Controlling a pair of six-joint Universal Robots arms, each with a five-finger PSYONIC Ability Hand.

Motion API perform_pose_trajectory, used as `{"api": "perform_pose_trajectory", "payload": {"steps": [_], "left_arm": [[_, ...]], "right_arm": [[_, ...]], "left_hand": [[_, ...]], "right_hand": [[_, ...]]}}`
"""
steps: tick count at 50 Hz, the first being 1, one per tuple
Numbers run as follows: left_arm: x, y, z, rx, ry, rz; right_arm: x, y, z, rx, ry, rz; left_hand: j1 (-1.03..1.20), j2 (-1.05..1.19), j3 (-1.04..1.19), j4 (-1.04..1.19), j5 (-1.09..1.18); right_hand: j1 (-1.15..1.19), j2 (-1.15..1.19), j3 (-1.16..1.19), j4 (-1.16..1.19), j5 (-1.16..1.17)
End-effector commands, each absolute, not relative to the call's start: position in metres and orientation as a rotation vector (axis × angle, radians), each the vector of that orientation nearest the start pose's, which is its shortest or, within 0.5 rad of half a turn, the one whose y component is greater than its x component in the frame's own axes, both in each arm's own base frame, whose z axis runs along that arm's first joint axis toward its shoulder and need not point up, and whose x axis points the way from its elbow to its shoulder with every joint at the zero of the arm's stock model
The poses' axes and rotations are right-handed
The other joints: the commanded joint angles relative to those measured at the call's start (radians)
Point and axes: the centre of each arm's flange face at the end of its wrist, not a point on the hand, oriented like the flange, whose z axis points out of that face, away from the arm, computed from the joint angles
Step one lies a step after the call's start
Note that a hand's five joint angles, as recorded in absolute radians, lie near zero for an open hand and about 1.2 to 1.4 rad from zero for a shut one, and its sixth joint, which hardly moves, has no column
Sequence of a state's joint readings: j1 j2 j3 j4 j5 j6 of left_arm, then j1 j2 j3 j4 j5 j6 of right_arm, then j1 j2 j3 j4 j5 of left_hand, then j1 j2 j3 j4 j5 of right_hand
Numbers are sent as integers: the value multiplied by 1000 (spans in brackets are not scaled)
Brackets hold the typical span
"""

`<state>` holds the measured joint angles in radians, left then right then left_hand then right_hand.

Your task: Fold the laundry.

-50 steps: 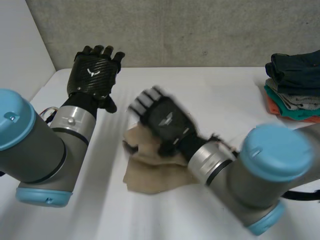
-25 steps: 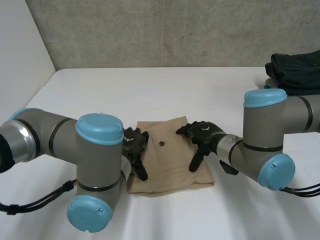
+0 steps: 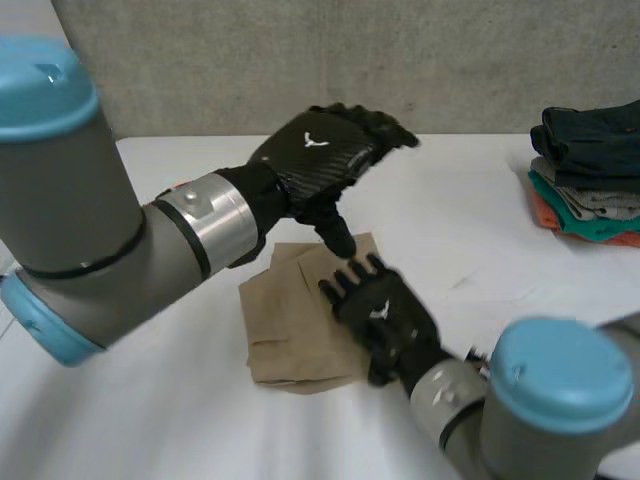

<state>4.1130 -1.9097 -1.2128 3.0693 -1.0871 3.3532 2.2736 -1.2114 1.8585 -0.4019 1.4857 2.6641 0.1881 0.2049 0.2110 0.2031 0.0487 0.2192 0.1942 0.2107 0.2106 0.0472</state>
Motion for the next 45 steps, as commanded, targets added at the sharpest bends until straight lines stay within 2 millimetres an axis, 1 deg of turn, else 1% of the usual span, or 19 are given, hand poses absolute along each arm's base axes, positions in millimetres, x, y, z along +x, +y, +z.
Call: {"api": "perform_pose_trajectory", "payload": {"steps": [1,6,10,14,17,21,22,24,26,29,33,34,37,38,40,41,42,44,45], "left_arm": [[-351,-205,290,-1155,-1531,1426],[-351,-204,287,-1153,-1542,1420],[-351,-204,287,-1151,-1545,1422],[-351,-204,287,-1152,-1547,1422],[-350,-205,287,-1150,-1549,1422],[-350,-204,288,-1152,-1544,1425],[-350,-204,288,-1149,-1545,1426],[-349,-204,290,-1146,-1545,1429],[-349,-205,290,-1147,-1545,1434],[-348,-206,292,-1146,-1542,1443],[-346,-210,297,-1135,-1538,1470],[-345,-210,300,-1132,-1533,1484],[-341,-210,311,-1126,-1516,1522],[-340,-208,317,-1125,-1501,1541],[-338,-206,325,-1119,-1486,1566],[-336,-207,328,-1115,-1477,1585],[-334,-207,334,-1109,-1462,1617],[-332,-208,339,-1102,-1450,1645],[-332,-207,342,-1096,-1437,1665]], "right_arm": [[323,-156,112,-1368,1860,-1793],[334,-170,108,-1339,1813,-1875],[341,-179,100,-1343,1786,-1915],[351,-191,103,-1324,1735,-1979],[355,-196,103,-1312,1723,-1997],[363,-205,102,-1300,1713,-2008],[366,-208,103,-1296,1702,-2015],[368,-212,106,-1282,1695,-2031],[372,-215,111,-1274,1669,-2048],[374,-220,119,-1240,1659,-2080],[371,-247,145,-1131,1632,-2170],[366,-264,164,-1057,1614,-2230],[360,-287,194,-956,1569,-2317],[355,-301,212,-902,1536,-2373],[349,-315,228,-852,1501,-2433],[345,-322,237,-828,1487,-2464],[334,-340,254,-781,1460,-2535],[321,-356,273,-737,1420,-2606],[310,-368,288,-699,1378,-2666]], "left_hand": [[11,-6,-12,-4,-24],[5,-12,-18,-10,-30],[8,-9,-15,-7,-27],[8,-9,-15,-7,-27],[5,-12,-18,-10,-30],[8,-9,-15,-7,-27],[8,-9,-15,-7,-27],[8,-9,-15,-7,-27],[8,-9,-15,-7,-27],[8,-9,-15,-7,-27],[11,-6,-12,-4,-24],[11,-6,-12,-4,-24],[11,-6,-12,-4,-24],[11,-6,-12,-4,-24],[11,-6,-12,-4,-24],[11,-6,-12,-4,-24],[14,-3,-9,-1,-21],[14,-3,-9,-1,-21],[11,-6,-12,-4,-24]], "right_hand": [[-45,-20,-36,-36,-47],[-45,-20,-36,-36,-47],[-45,-20,-36,-36,-47],[-45,-20,-36,-36,-47],[56,81,65,65,54],[329,354,337,337,326],[548,573,556,556,545],[813,838,821,821,810],[1175,1200,1184,1184,1173],[1177,1202,1186,1186,1175],[1177,1202,1186,1186,1175],[1177,1202,1186,1186,1175],[1177,1202,1186,1186,1175],[1177,1202,1186,1186,1175],[1177,1202,1186,1186,1175],[1177,1202,1186,1186,1175],[1177,1202,1186,1186,1175],[1177,1202,1186,1186,1175],[1177,1202,1186,1186,1175]]}}
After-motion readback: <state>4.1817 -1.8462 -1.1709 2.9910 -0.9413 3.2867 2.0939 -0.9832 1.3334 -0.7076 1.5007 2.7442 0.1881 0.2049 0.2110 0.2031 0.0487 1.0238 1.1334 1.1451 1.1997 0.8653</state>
